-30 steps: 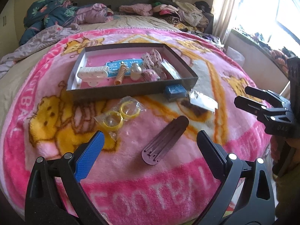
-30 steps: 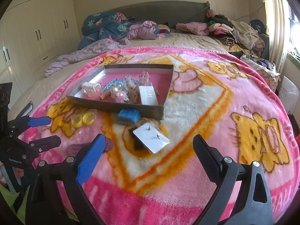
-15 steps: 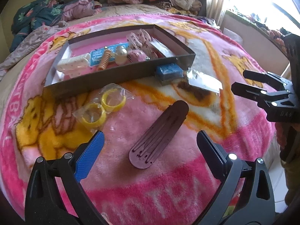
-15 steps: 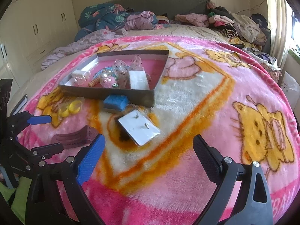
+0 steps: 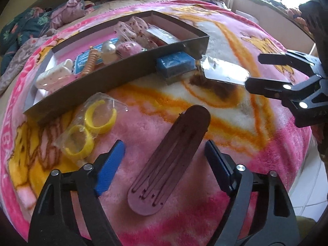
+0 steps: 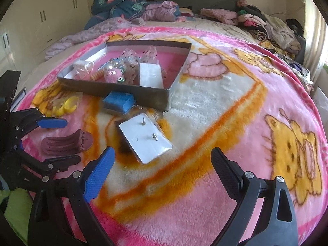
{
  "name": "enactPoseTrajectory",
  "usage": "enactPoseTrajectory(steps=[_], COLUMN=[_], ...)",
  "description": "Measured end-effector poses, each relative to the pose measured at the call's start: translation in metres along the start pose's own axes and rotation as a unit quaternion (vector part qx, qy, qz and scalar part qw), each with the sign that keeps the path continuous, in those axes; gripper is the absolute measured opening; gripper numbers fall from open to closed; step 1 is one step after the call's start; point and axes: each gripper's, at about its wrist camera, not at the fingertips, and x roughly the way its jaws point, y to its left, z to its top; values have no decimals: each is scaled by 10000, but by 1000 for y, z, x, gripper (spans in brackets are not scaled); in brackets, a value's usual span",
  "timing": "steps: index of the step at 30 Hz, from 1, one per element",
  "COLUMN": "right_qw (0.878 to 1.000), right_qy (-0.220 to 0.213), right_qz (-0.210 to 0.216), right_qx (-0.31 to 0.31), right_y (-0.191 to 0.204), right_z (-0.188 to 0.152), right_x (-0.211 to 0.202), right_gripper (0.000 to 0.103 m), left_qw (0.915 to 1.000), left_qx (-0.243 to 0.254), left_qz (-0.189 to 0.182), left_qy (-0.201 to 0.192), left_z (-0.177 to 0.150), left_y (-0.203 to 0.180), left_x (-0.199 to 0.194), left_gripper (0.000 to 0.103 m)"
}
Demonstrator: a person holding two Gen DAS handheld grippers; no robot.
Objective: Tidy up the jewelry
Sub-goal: 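Grasp the dark-brown hair clip with the left tool while the right grasps the earring card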
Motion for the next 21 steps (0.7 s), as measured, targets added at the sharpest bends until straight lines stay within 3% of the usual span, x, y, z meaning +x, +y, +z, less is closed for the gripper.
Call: enactPoseTrajectory(steps=[2,9,14,19,21], right_qw=[10000,9989,9979,9977,9977], right_qy=[55,300,394,374,342], right_qz=[26,124,154,168,213], right_qx=[-53,-324,-483,-543,-554], right_y=[1,5,8,11,13], right_z=[2,15,20,18,15], right_x=[6,31,46,52,50], right_gripper=[92,92,91,74,60], left_qw=[10000,9999,9999,9996,9994], left_qx=[46,76,-27,-189,-251], left_qz=[6,-84,-148,-216,-224], left_qy=[14,11,-45,-75,-88], left_z=[-1,-4,-7,-9,-12], left_y=[-2,-7,-5,-2,-1], left_x=[2,-1,-6,-10,-12], left_gripper=[68,39,25,25,25])
